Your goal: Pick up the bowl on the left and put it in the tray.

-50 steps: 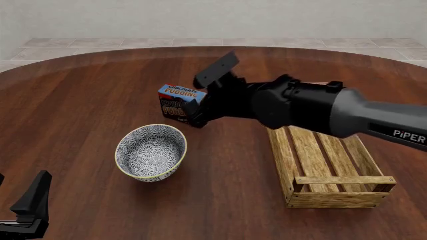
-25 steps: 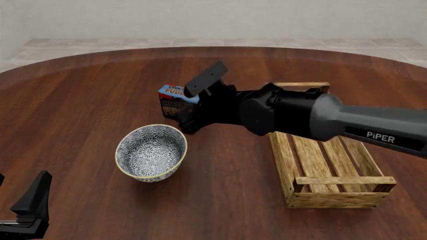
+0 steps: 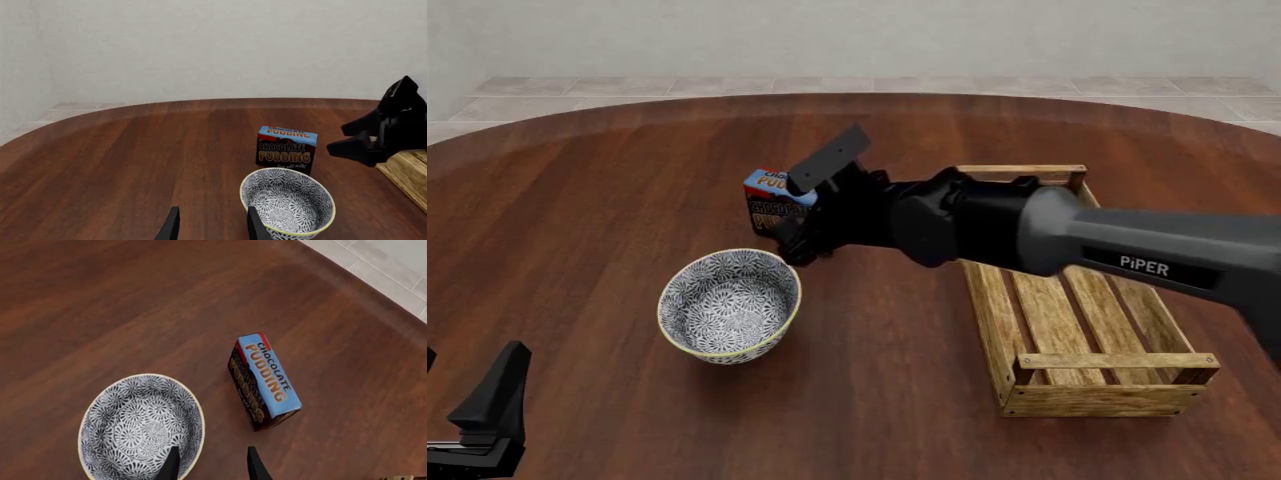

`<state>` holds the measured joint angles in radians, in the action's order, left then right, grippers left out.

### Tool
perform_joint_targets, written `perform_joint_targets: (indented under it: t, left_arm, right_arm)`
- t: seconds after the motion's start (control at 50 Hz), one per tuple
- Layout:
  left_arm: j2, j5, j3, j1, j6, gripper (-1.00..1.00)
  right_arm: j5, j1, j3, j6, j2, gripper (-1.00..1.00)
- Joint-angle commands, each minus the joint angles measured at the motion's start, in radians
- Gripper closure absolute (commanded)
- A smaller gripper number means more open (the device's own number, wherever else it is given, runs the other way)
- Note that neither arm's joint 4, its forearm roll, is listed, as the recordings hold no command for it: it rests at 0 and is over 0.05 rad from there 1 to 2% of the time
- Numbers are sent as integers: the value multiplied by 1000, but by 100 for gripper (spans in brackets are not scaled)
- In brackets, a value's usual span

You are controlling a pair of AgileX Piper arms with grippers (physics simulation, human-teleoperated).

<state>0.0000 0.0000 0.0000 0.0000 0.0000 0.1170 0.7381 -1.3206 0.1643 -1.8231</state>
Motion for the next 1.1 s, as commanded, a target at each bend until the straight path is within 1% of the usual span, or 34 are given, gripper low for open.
perform_joint_targets:
  t: [0.02,1.1]
  left_arm:
    - [0,0,0,0,0,-100]
    - [0,0,0,0,0,-100]
  right_arm:
    - [-5,-3,-21,3,-30,-100]
    - [-12,6,-81,6,-119,-100]
